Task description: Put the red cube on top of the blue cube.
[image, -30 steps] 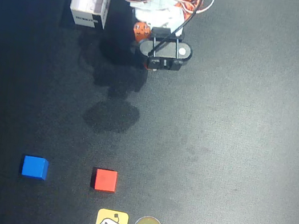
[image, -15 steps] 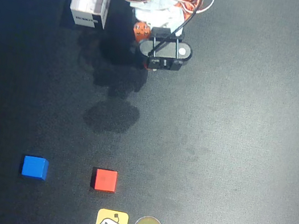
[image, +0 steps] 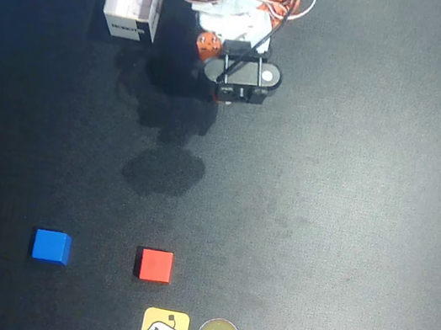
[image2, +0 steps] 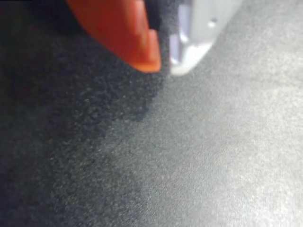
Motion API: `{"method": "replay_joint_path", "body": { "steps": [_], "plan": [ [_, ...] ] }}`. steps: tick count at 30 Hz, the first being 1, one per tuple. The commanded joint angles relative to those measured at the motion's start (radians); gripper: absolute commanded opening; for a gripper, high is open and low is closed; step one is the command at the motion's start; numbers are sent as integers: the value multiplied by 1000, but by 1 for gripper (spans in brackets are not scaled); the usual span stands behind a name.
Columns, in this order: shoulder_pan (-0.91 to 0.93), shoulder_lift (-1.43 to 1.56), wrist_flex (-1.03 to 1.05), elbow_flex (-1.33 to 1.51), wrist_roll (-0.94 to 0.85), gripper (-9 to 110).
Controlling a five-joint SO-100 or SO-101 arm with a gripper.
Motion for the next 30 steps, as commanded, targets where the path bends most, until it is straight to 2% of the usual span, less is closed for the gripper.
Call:
{"method": "replay_joint_path", "body": {
  "steps": [1, 9, 17, 30],
  "plan": [
    [-3, 11, -5, -6, 25, 0],
    [-18, -37, -31, -57, 95, 3],
    [-20, -428, -127, -279, 118, 9],
    [-18, -824, -144, -617, 137, 22]
  ]
}}
